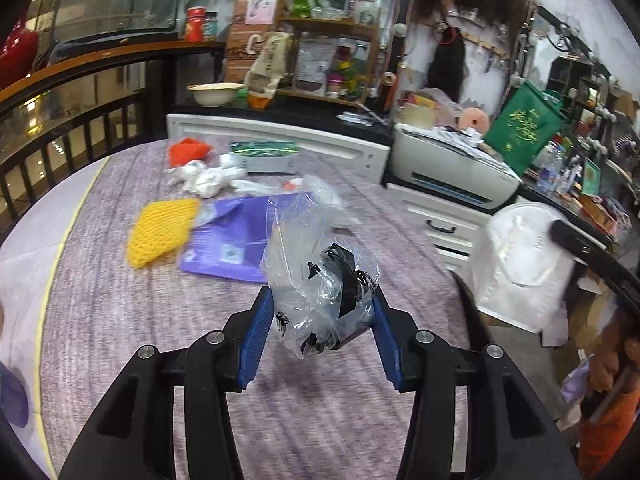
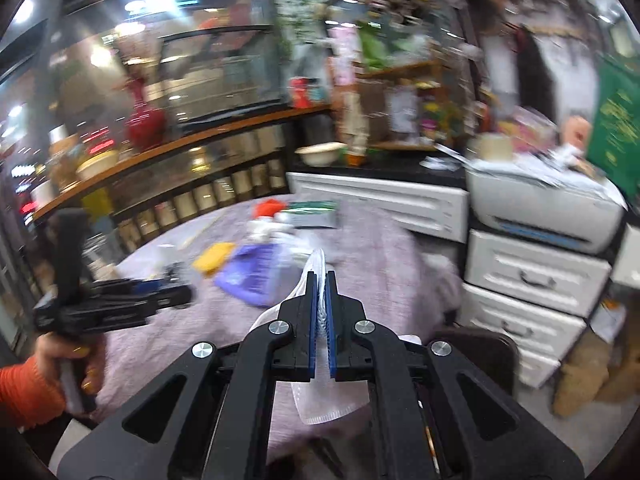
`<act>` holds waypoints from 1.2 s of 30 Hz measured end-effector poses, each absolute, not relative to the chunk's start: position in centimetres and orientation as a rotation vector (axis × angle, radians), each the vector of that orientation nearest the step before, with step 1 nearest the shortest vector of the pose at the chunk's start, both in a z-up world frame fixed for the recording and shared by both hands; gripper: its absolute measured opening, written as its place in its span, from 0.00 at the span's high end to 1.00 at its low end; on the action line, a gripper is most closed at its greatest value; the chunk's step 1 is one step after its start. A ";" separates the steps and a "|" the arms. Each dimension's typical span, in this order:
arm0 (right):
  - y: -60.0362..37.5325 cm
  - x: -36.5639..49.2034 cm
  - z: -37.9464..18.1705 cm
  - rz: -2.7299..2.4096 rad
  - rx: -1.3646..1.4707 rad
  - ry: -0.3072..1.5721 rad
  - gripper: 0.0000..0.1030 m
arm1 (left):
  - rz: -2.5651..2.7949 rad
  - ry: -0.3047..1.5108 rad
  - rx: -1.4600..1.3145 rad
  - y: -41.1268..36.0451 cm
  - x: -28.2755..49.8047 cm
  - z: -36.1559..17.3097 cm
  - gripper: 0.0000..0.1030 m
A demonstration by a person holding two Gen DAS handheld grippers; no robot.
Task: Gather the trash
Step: 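Grasp the clear plastic bag with the left tool while the right tool holds the mask, then move both tools over the black bin and open them to drop items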
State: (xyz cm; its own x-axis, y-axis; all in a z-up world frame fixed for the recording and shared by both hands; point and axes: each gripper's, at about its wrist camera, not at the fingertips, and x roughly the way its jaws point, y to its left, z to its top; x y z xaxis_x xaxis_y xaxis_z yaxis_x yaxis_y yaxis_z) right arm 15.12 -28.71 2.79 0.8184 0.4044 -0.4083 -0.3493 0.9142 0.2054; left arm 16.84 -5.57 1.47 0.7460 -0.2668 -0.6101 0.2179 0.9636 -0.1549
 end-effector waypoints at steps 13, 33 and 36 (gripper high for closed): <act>-37.2 21.6 -7.8 0.149 0.336 0.702 0.95 | -0.438 0.669 -0.011 -14.6 16.2 1.6 0.53; -41.0 20.6 -15.8 -0.053 0.404 0.815 0.39 | -0.543 0.771 0.040 -21.5 16.6 -1.4 0.53; -42.0 19.1 -14.6 -0.097 0.378 0.784 0.37 | -0.563 0.799 0.050 -22.9 16.9 -2.1 0.53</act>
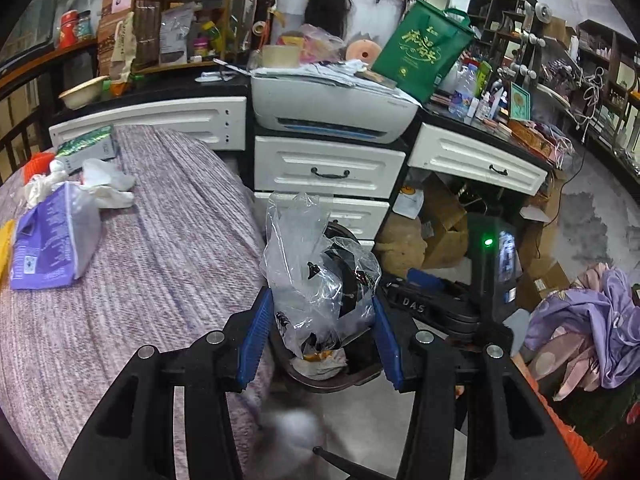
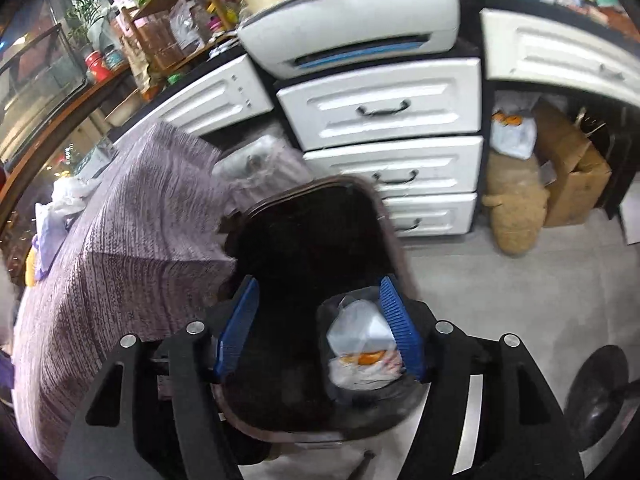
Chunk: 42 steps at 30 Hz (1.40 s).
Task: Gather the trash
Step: 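Move both tools over the black bin and open them to drop items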
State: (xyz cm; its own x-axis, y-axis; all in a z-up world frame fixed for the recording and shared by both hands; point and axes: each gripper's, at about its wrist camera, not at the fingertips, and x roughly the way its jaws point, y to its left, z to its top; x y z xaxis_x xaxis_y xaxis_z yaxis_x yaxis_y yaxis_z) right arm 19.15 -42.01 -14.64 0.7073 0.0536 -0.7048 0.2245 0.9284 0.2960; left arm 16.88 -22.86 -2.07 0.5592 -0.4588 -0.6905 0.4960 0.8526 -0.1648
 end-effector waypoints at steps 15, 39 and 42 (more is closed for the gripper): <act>-45.9 13.5 -10.1 -0.221 0.323 0.662 0.36 | -0.579 0.928 0.159 -28.1 18.2 -7.1 0.53; -47.6 12.5 -9.9 -0.249 0.361 0.657 0.30 | -0.602 1.067 0.322 -32.7 19.5 -12.9 0.09; -47.9 12.4 -9.9 -0.258 0.368 0.652 0.25 | -0.622 1.071 0.303 -32.5 19.1 -12.6 0.09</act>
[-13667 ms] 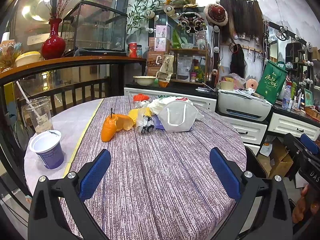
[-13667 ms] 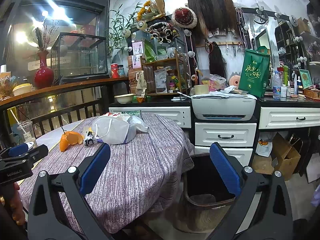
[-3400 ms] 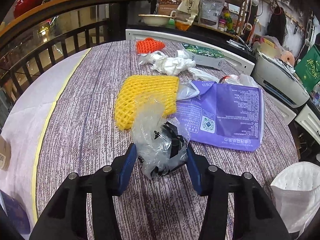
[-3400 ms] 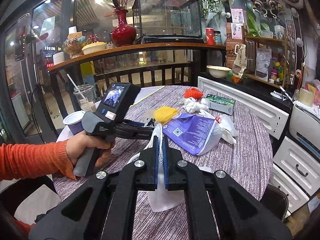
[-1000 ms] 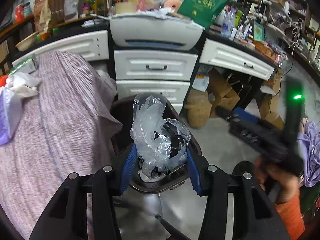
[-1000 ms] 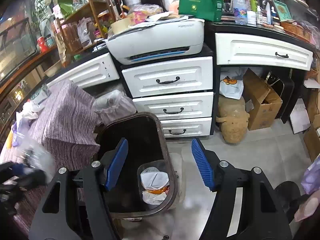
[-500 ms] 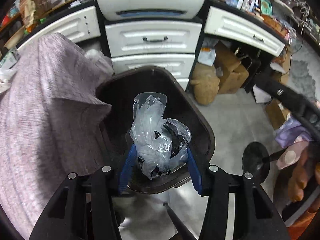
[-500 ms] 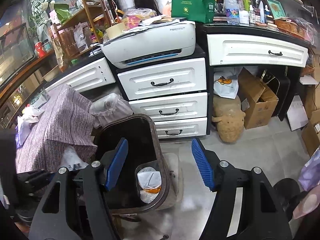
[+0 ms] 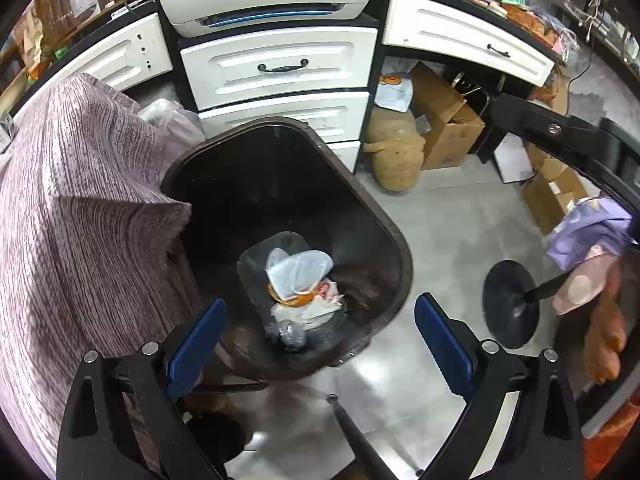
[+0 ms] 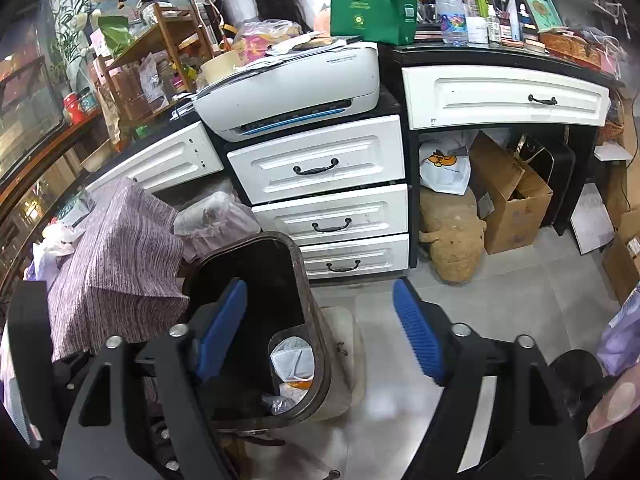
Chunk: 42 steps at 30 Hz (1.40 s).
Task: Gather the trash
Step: 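Move both tools over the black bin and open them to drop items, then bring both tools back over the table toward the yellow foam net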
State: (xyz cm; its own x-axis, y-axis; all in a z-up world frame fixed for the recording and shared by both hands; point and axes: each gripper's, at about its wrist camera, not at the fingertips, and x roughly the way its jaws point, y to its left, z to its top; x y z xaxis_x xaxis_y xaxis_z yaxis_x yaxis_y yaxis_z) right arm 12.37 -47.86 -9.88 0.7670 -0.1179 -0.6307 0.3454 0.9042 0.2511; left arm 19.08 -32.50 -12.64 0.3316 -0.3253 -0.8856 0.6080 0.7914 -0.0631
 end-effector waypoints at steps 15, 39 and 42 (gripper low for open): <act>-45.8 12.1 -8.7 -0.208 0.361 0.624 0.15 | -0.686 0.899 0.146 -27.6 15.1 -4.7 0.07; -28.3 15.8 -4.0 0.202 0.155 0.594 0.14 | -0.236 0.800 -0.004 -5.7 15.6 -2.1 0.05; -25.7 16.6 -3.5 0.259 0.119 0.593 0.14 | -0.171 0.805 -0.028 -2.6 15.9 -2.5 0.05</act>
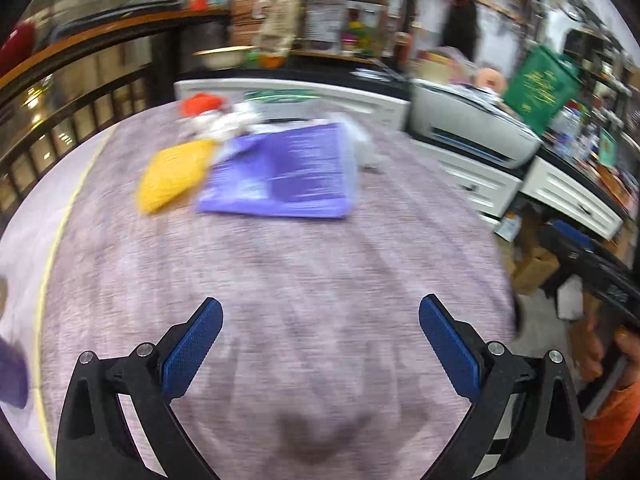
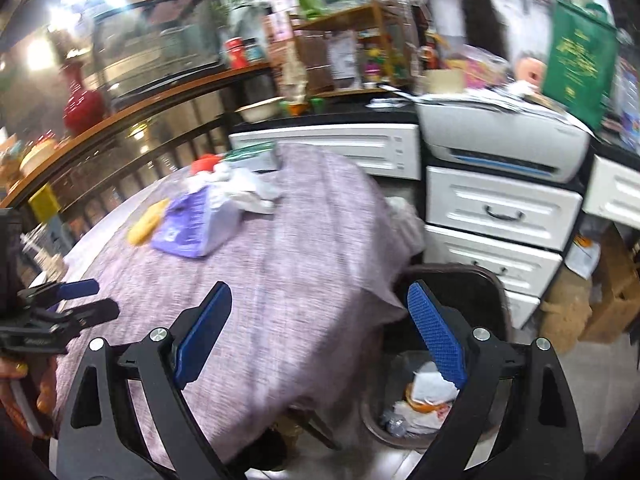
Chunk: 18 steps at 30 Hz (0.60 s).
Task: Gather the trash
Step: 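Bring both tools back over the table toward the yellow foam net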
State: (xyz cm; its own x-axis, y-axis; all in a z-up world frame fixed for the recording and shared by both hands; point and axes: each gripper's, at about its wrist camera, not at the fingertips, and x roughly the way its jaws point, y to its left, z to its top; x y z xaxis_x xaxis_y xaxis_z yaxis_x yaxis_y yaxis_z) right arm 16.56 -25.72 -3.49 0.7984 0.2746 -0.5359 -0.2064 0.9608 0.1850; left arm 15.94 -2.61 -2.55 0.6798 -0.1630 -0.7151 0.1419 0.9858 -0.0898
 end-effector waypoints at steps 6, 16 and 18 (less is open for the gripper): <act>-20.8 19.1 -2.9 0.378 0.092 0.614 0.14 | -0.045 0.804 -0.074 3.2 17.8 -2.7 0.06; -14.4 23.1 -2.3 0.480 0.019 0.667 0.14 | 0.036 0.821 -0.013 6.3 23.4 -3.1 0.06; -13.9 23.9 -2.5 0.482 0.008 0.685 0.14 | 0.039 0.828 0.022 6.2 24.8 -3.3 0.06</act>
State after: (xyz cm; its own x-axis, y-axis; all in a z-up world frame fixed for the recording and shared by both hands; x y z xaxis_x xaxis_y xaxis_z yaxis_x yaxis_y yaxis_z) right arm 23.86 -13.90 -2.45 0.6697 0.4299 -0.6056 -0.4246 0.8907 0.1627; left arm 24.76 6.22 -3.32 0.6755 0.0430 -0.7361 -0.0259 0.9991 0.0346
